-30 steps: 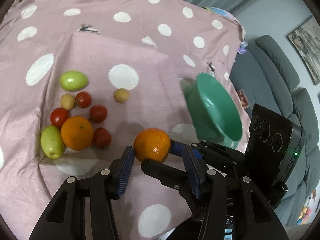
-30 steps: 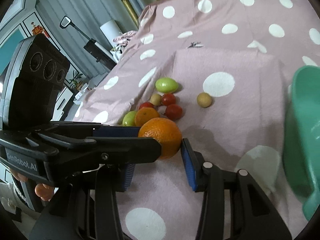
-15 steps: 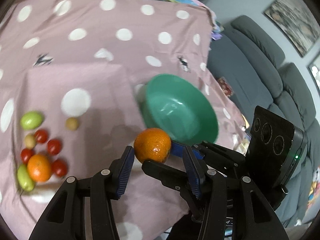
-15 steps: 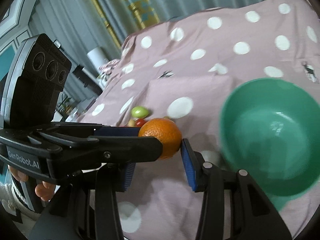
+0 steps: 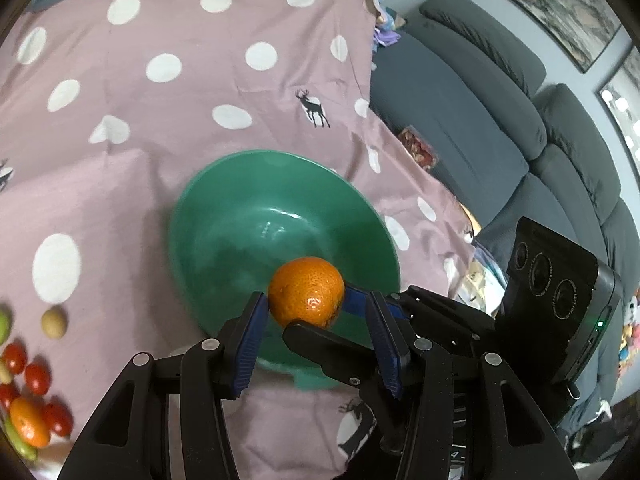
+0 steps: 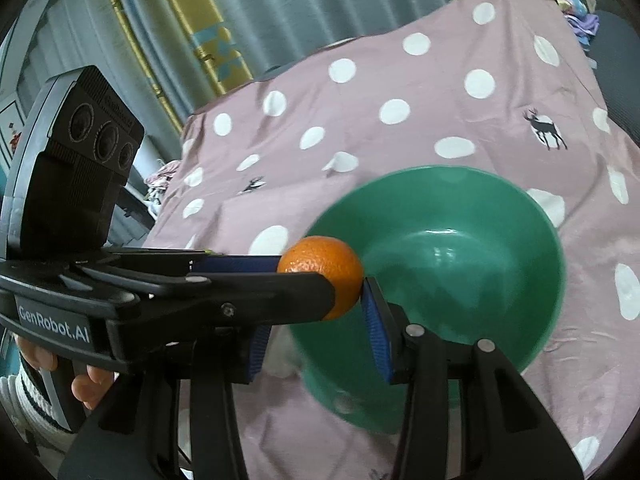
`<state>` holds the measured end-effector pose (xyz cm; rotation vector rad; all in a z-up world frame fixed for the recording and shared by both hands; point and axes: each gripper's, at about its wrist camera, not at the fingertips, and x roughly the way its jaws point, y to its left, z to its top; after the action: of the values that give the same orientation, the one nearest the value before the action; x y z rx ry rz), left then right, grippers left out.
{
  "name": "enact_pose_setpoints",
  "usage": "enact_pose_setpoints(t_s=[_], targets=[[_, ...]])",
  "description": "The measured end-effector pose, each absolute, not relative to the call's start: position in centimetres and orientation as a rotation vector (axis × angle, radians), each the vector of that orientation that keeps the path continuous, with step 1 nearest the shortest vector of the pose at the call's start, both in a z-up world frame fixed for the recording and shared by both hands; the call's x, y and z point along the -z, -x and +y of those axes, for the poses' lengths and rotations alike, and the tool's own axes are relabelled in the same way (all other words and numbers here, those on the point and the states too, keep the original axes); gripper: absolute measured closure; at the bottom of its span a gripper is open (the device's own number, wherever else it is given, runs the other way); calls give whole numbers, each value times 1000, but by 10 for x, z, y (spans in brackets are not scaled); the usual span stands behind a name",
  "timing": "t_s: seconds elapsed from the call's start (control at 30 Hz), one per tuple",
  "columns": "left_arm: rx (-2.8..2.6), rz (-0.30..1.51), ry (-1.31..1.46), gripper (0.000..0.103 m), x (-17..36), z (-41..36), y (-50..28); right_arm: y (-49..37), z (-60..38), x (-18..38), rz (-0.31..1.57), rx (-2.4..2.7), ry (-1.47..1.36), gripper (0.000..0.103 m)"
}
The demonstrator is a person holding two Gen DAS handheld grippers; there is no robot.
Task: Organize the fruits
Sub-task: 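Carry the orange with the right tool into the green bowl and release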
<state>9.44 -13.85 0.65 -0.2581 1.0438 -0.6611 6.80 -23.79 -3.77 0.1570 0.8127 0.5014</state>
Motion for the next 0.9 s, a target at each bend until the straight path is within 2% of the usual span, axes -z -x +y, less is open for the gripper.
enact_pose_setpoints(t_s=[0.37,0.53,0.67,0.9], targets=[[633,1098,240,52,9,-146,-101,-78,-246,57,880,-495,-186,58],[585,1068,202,51,2,-140,-94,-78,-244,56,879,-485,-182,53],[489,1015,130,31,-6,-131,-82,-70,-244,52,866,-483,-181,48],[333,931,53,26,-19,-104,-59,-54,-238,40,843,-482,-153,41]])
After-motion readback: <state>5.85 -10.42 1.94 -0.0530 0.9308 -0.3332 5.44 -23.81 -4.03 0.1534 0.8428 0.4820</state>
